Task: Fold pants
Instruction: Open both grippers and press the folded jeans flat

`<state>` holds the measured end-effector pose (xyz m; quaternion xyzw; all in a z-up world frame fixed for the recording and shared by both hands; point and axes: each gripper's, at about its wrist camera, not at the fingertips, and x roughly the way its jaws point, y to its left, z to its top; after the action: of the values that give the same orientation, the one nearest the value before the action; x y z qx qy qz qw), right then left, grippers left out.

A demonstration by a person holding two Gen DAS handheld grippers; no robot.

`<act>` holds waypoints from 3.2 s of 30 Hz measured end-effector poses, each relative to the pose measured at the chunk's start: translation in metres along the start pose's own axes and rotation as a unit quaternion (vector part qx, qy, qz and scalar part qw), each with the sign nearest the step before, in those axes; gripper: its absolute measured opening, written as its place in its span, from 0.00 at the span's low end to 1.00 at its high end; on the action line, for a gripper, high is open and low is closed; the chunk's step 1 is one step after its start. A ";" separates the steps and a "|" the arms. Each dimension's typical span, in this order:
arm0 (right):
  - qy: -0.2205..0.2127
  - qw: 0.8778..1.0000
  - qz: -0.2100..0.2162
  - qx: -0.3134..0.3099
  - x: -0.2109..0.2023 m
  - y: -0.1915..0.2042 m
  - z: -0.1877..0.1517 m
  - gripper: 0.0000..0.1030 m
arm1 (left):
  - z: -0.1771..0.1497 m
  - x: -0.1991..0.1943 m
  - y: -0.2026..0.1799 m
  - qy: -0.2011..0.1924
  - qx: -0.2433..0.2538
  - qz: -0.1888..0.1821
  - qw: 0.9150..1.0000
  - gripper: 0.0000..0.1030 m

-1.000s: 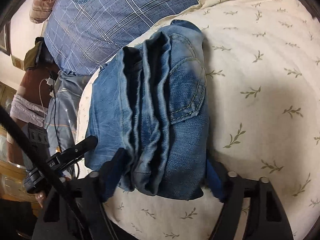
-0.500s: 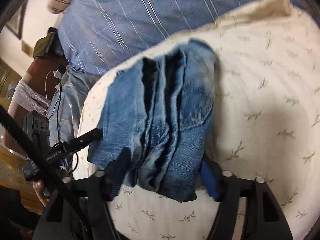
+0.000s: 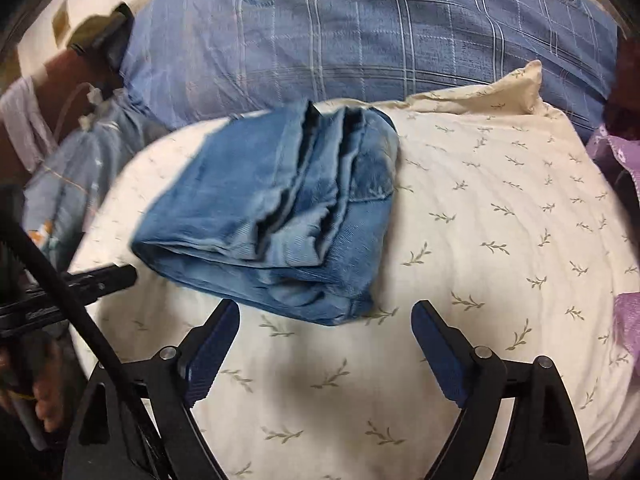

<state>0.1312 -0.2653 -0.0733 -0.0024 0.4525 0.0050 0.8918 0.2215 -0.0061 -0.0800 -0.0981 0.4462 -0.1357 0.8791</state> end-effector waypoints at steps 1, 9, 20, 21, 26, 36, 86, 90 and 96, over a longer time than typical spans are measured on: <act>0.006 1.000 -0.004 0.007 0.004 -0.002 0.001 0.71 | 0.001 0.002 -0.001 0.001 -0.003 -0.003 1.000 0.52; 0.036 0.998 0.006 0.046 0.025 -0.014 0.004 0.27 | 0.009 0.023 -0.020 -0.021 -0.019 -0.002 1.000 0.24; 0.018 0.995 -0.086 -0.042 0.016 0.013 0.002 0.12 | -0.005 0.024 -0.066 -0.079 0.120 0.124 0.982 0.09; 0.042 0.994 -0.093 -0.045 0.029 0.015 -0.001 0.11 | -0.009 0.036 -0.069 -0.058 0.130 0.141 0.980 0.09; 0.041 0.997 -0.059 -0.010 0.027 0.002 0.001 0.14 | -0.005 0.035 -0.062 -0.039 0.093 0.107 0.989 0.11; -0.050 0.997 0.041 0.036 -0.039 -0.021 0.014 0.68 | -0.012 0.009 -0.052 -0.040 0.091 0.095 0.990 0.32; 0.055 0.997 -0.013 0.051 0.027 -0.016 -0.005 0.13 | -0.016 0.015 -0.044 -0.057 0.073 0.093 0.991 0.17; 0.051 0.996 0.001 0.069 0.022 -0.022 -0.006 0.12 | -0.017 0.014 -0.044 -0.060 0.069 0.089 0.992 0.12; 0.053 0.996 0.003 0.078 0.023 -0.023 -0.006 0.12 | -0.018 0.012 -0.045 -0.060 0.070 0.088 0.992 0.12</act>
<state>0.1398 -0.2884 -0.0953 0.0684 0.4983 -0.0275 0.8639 0.2073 -0.0534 -0.0867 -0.0044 0.3893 -0.0824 0.9174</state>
